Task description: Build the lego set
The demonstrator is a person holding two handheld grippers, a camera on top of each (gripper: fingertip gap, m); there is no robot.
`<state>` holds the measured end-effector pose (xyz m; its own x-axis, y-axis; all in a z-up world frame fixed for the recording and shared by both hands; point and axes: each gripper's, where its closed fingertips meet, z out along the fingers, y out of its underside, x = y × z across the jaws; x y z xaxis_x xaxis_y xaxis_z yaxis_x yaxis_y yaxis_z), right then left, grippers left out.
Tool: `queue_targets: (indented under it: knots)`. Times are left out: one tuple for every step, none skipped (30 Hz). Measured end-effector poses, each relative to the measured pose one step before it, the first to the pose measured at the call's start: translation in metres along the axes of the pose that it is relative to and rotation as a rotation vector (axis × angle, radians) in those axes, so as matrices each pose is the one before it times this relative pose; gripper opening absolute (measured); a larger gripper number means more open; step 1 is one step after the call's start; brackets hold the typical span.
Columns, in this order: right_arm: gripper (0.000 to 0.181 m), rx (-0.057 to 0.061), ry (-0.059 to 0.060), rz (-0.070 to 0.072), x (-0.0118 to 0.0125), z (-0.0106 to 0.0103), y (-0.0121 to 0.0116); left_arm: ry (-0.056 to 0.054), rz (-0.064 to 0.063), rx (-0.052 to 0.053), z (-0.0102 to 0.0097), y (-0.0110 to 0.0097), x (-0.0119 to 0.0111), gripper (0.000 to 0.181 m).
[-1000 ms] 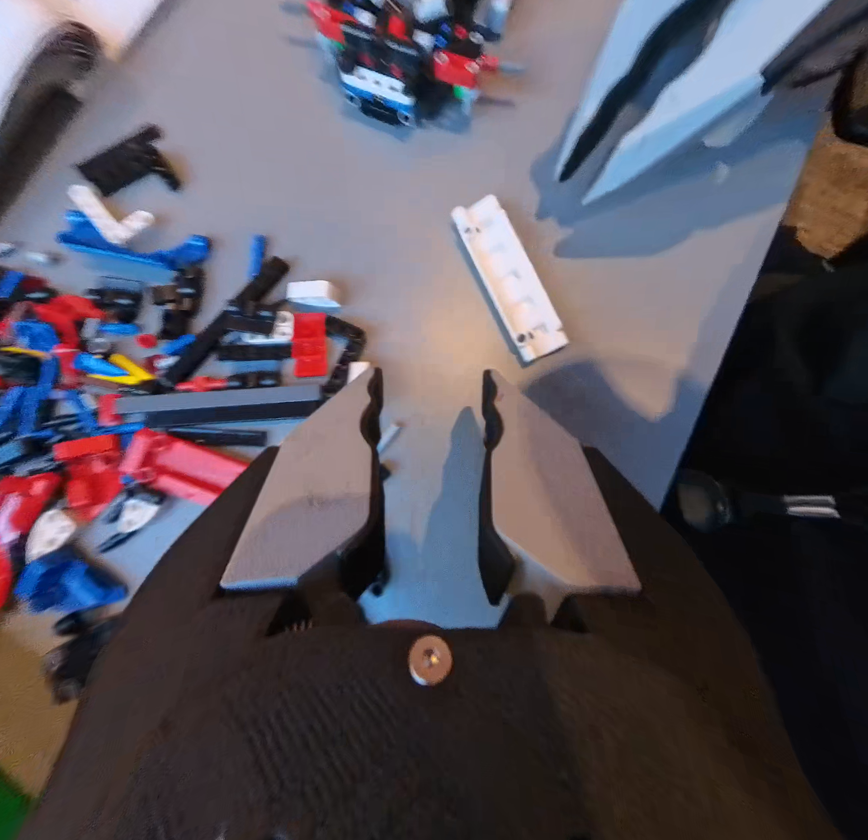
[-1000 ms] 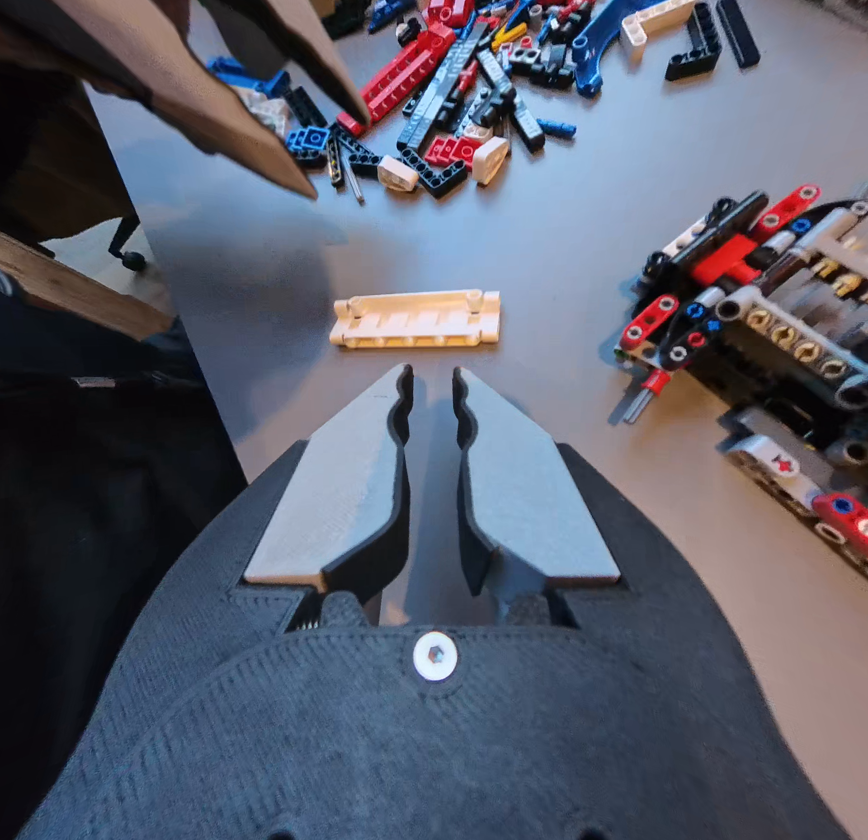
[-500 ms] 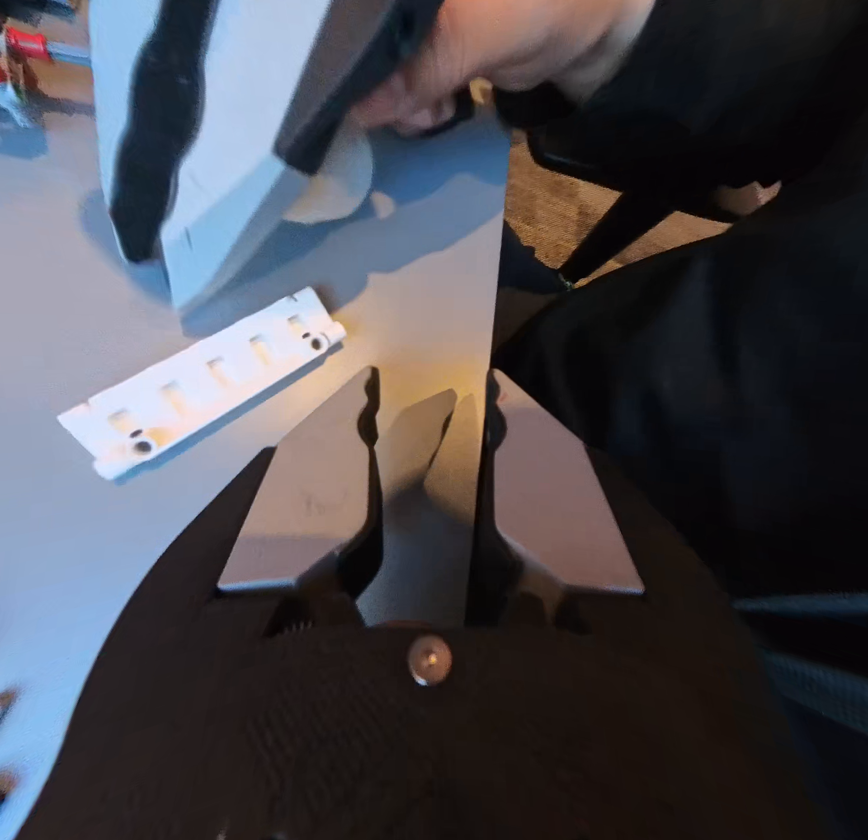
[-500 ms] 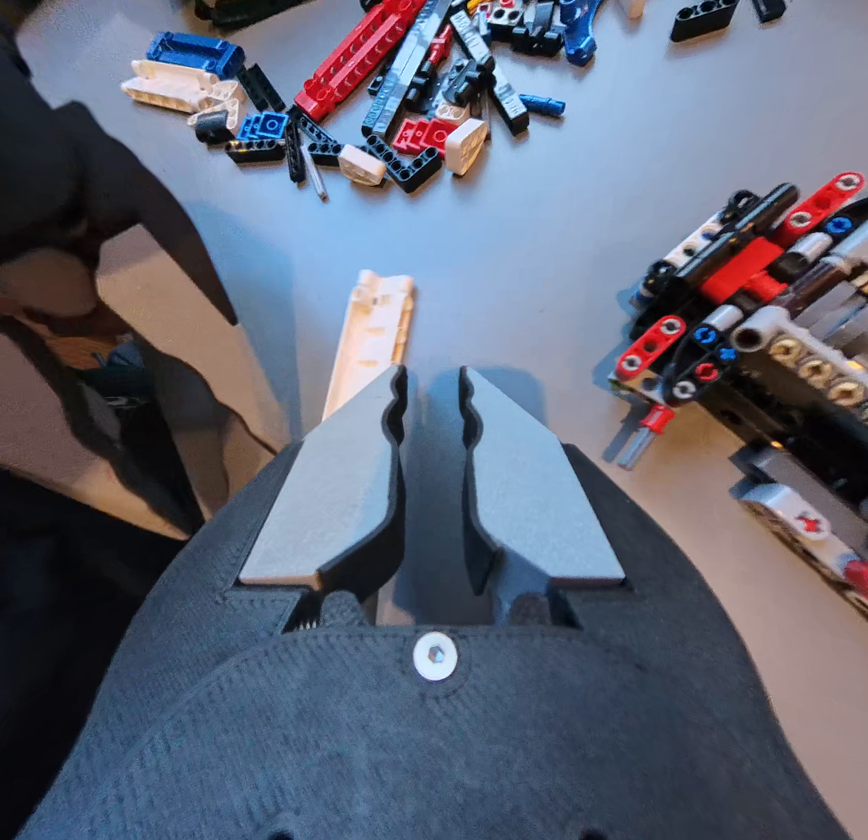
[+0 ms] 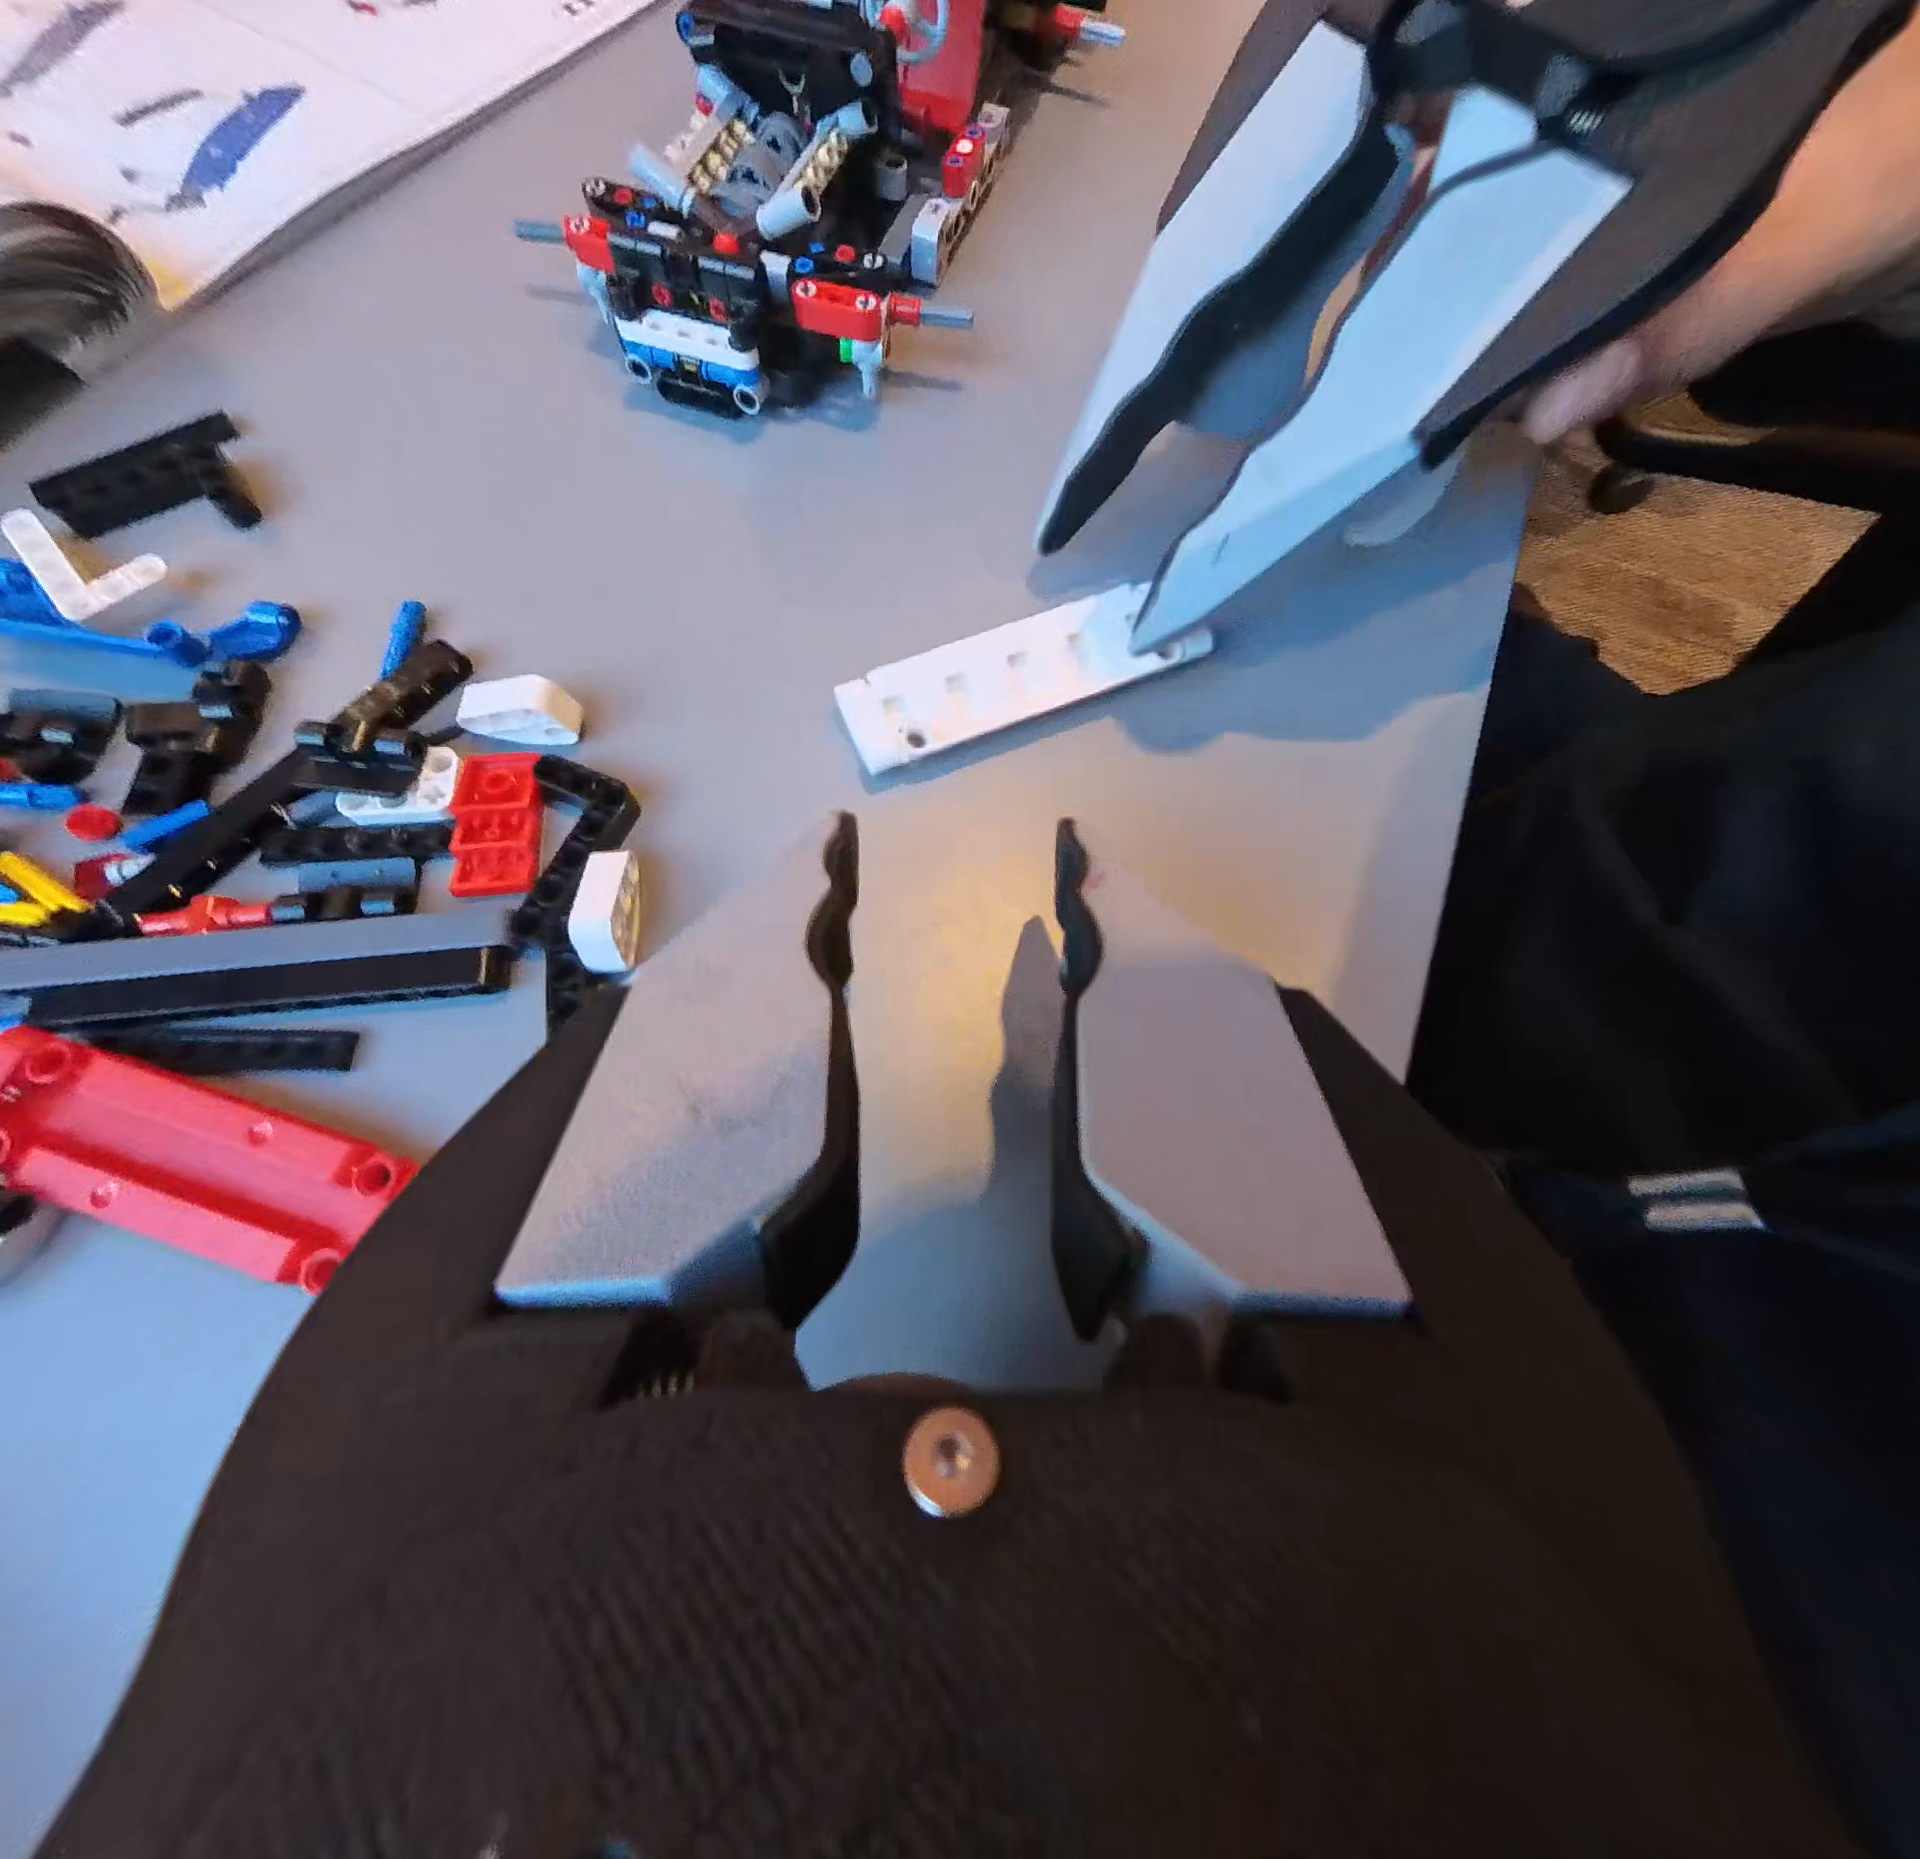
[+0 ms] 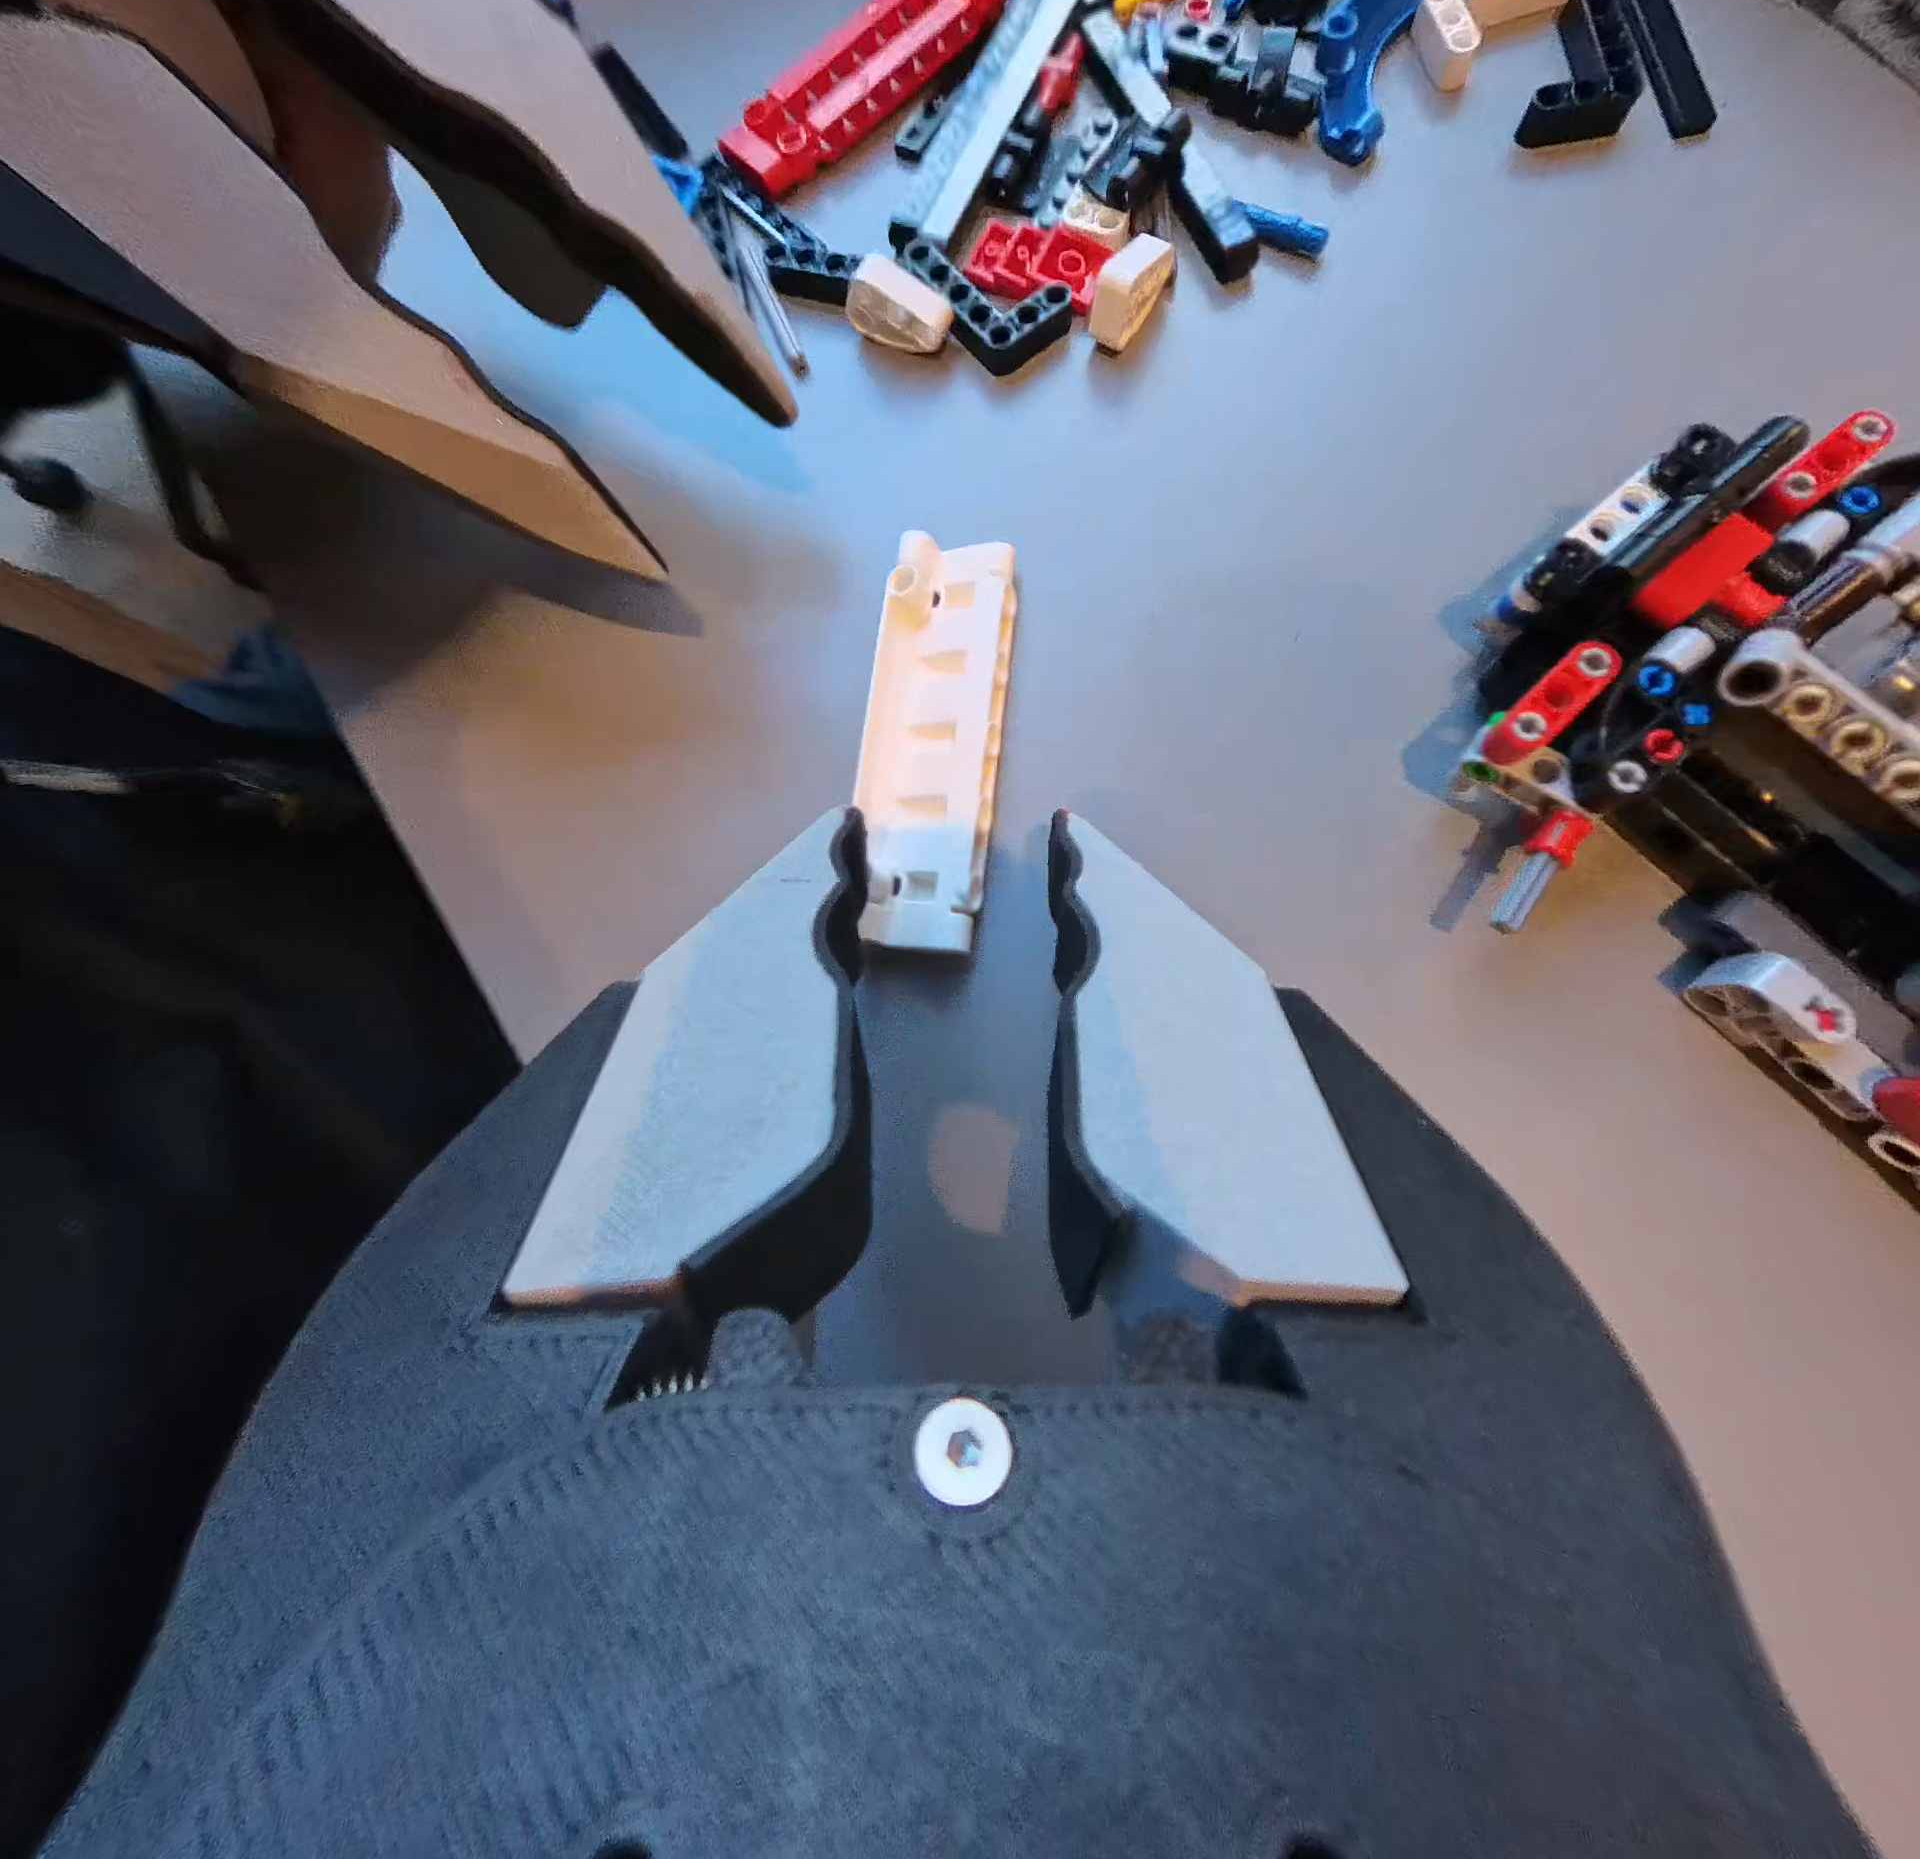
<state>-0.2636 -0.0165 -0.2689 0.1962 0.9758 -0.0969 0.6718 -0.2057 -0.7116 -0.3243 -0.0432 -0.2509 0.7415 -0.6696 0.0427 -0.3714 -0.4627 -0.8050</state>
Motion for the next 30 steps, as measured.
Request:
queue_targets:
  knots:
    - [0.033,-0.0254,0.0341,-0.0253,0.00288,0.00392,0.00272,-0.0047,0.0157,0.0080,0.00135,-0.00080,-0.00084,0.035]
    - [0.032,-0.0173,0.0232,-0.0238,0.00159,0.00341,0.00137,-0.0008,0.0132,0.0062,0.00117,-0.00028,-0.00048,0.035]
    - [0.031,-0.0058,0.0054,-0.0185,-0.00065,0.00178,-0.00029,0.0085,0.0094,0.0019,0.00105,0.00056,0.00080,0.034]
    - [0.027,-0.0024,-0.0052,-0.0103,-0.00154,0.00102,-0.00079,0.0095,0.0052,-0.0008,0.00075,0.00064,0.00074,0.034]
    - [0.027,-0.0012,-0.0061,-0.0048,-0.00054,0.00074,-0.00073,0.0071,0.0035,0.0007,-0.00001,-0.00018,0.00061,0.034]
    - [0.026,-0.0008,-0.0024,-0.0045,0.00089,0.00033,-0.00031,0.0056,0.0027,0.0072,-0.00083,-0.00167,0.00033,0.034]
    - [0.022,-0.0004,-0.0018,-0.0036,0.00167,0.00024,-0.00010,0.0074,0.0019,0.0112,-0.00136,-0.00241,0.00022,0.035]
    - [0.018,-0.0009,-0.0060,-0.0035,0.00139,0.00016,0.00003,0.0040,-0.0010,0.0108,-0.00141,-0.00214,-0.00103,0.034]
    - [0.016,-0.0013,-0.0105,-0.0047,0.00087,-0.00010,0.00003,0.0013,-0.0031,0.0112,-0.00118,-0.00165,-0.00197,0.034]
    - [0.015,-0.0003,-0.0115,-0.0066,0.00054,0.00014,-0.00016,0.0005,-0.0054,0.0108,-0.00084,-0.00093,-0.00257,0.034]
    - [0.015,0.0016,-0.0097,-0.0123,0.00040,0.00026,-0.00024,0.0001,-0.0105,0.0065,-0.00043,0.00023,-0.00274,0.034]
    - [0.015,0.0031,-0.0057,-0.0204,0.00056,0.00008,-0.00014,0.0032,-0.0153,0.0009,-0.00009,0.00120,-0.00205,0.034]
    - [0.015,0.0047,0.0005,-0.0234,0.00137,-0.00010,-0.00021,0.0074,-0.0164,-0.0016,0.00002,0.00134,-0.00078,0.034]
    - [0.015,0.0060,0.0006,-0.0219,0.00162,-0.00039,0.00016,0.0021,-0.0124,0.0028,-0.00043,0.00032,-0.00065,0.034]
    - [0.014,0.0092,0.0010,-0.0197,0.00184,-0.00050,0.00036,-0.0066,-0.0051,0.0088,-0.00086,-0.00107,-0.00104,0.034]
    - [0.014,0.0119,0.0056,-0.0163,0.00255,-0.00079,0.00046,-0.0086,-0.0002,0.0098,-0.00101,-0.00114,-0.00088,0.034]
    - [0.014,0.0147,0.0071,-0.0153,0.00252,-0.00134,0.00007,-0.0057,0.0010,0.0048,-0.00066,-0.00037,-0.00031,0.033]
    - [0.013,0.0201,0.0099,-0.0175,0.00250,-0.00191,-0.00046,-0.0052,0.0011,0.0006,-0.00039,0.00033,-0.00027,0.033]
    - [0.011,0.0158,0.0128,-0.0151,0.00259,-0.00163,0.00016,-0.0027,0.0002,-0.0045,0.00001,0.00092,-0.00013,0.033]
    - [0.011,0.0061,0.0094,-0.0089,0.00219,-0.00112,0.00100,-0.0017,-0.0015,-0.0060,0.00032,0.00098,-0.00015,0.033]
    - [0.011,0.0047,0.0039,-0.0064,0.00104,-0.00093,0.00063,-0.0034,-0.0039,-0.0059,0.00051,0.00079,-0.00084,0.033]
    - [0.011,0.0051,-0.0005,-0.0079,0.00011,-0.00044,0.00021,-0.0013,-0.0055,-0.0081,0.00088,0.00086,-0.00069,0.033]
    - [0.011,0.0045,-0.0003,-0.0088,-0.00032,-0.00025,-0.00003,0.0023,-0.0063,-0.0126,0.00132,0.00143,-0.00048,0.033]
    - [0.011,0.0057,0.0020,-0.0088,-0.00021,-0.00005,-0.00036,0.0019,-0.0057,-0.0119,0.00135,0.00143,-0.00052,0.033]
    - [0.011,0.0065,-0.0008,-0.0076,-0.00041,0.00025,-0.00050,0.0003,-0.0052,-0.0097,0.00128,0.00090,-0.00054,0.034]
    - [0.011,0.0052,-0.0032,-0.0055,-0.00047,0.00008,-0.00043,-0.0011,-0.0042,-0.0076,0.00131,0.00056,-0.00074,0.033]
    - [0.011,0.0051,-0.0012,-0.0050,-0.00001,0.00004,-0.00061,-0.0019,-0.0023,-0.0055,0.00111,0.00028,-0.00070,0.033]
    - [0.010,0.0051,-0.0007,-0.0052,0.00012,-0.00016,-0.00070,-0.0025,-0.0008,-0.0029,0.00078,-0.00008,-0.00059,0.033]
    - [0.009,0.0045,-0.0020,-0.0063,-0.00010,-0.00015,-0.00056,-0.0005,-0.0002,-0.0021,0.00066,-0.00004,-0.00017,0.033]
    - [0.009,0.0049,-0.0008,-0.0089,-0.00023,-0.00031,-0.00071,-0.0002,-0.0004,-0.0029,0.00061,0.00019,-0.00005,0.033]
